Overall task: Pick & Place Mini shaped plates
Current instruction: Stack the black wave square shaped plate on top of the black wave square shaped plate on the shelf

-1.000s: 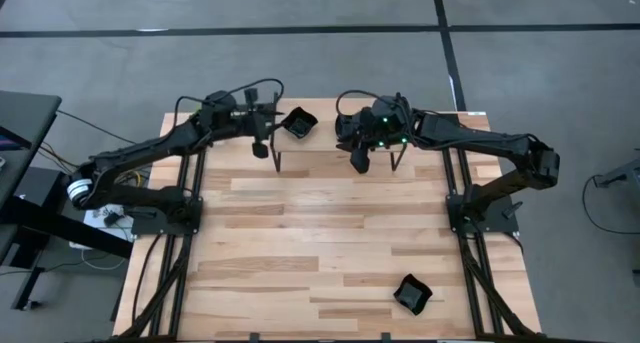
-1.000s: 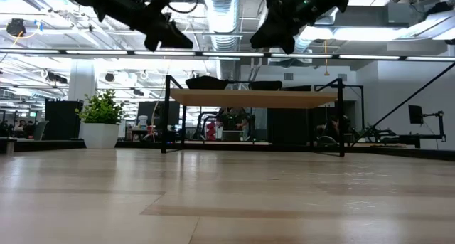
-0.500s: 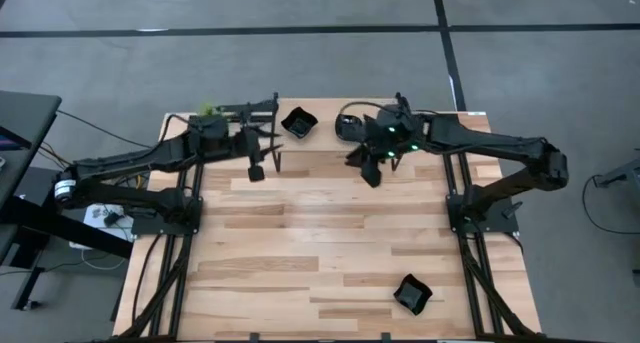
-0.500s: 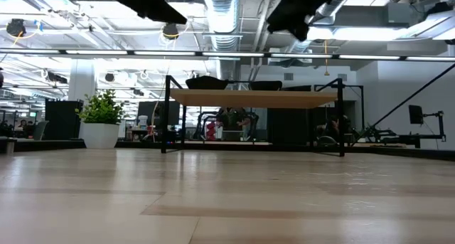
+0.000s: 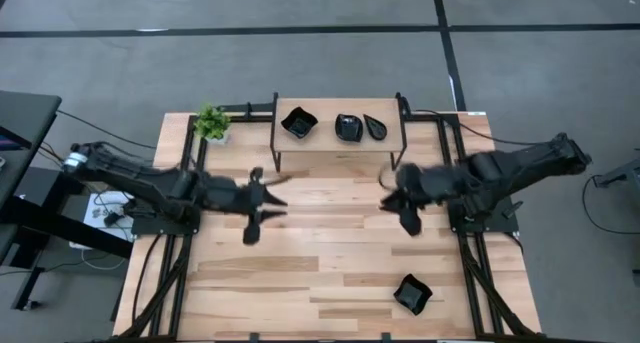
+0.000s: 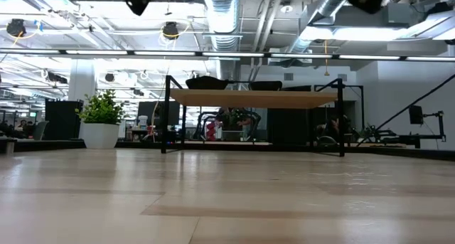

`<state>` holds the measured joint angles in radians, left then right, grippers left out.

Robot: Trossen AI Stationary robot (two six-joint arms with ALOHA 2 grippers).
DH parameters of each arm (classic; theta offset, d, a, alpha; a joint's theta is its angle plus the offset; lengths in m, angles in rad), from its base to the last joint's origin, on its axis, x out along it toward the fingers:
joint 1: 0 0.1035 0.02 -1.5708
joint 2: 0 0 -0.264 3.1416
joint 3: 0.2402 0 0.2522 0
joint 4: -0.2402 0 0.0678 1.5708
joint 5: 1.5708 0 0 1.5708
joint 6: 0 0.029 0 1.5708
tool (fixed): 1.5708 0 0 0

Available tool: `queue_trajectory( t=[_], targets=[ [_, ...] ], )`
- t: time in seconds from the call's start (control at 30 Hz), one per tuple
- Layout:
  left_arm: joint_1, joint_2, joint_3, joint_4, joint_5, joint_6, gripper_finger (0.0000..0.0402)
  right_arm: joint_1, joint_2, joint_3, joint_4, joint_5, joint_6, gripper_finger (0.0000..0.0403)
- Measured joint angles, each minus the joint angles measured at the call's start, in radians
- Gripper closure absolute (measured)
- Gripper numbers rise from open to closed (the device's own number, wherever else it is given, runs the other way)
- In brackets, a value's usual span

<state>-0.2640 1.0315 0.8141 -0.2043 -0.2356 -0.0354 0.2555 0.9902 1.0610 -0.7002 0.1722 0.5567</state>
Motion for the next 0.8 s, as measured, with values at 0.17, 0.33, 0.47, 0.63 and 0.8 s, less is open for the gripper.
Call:
queue_trajectory(
  t=[0.17,0.33,0.47,0.63,0.8],
  targets=[
    [-0.133,0.087,-0.018,0.179,-0.086,-0.164,0.03,0.209,-0.022,-0.094,0.061,0.152,0.215,0.0315],
    [-0.195,0.155,-0.022,0.29,-0.085,-0.229,0.03,0.324,0.035,-0.155,0.145,0.172,0.299,0.0315],
    [-0.205,0.193,-0.022,0.317,-0.087,-0.304,0.03,0.378,0.101,-0.155,0.152,0.167,0.324,0.0315],
    [-0.204,0.229,-0.028,0.323,-0.087,-0.355,0.03,0.452,0.172,-0.155,0.137,0.139,0.364,0.0315],
    [-0.204,0.259,-0.027,0.35,-0.087,-0.396,0.03,0.531,0.251,-0.154,0.121,0.143,0.552,0.0315]
  ],
)
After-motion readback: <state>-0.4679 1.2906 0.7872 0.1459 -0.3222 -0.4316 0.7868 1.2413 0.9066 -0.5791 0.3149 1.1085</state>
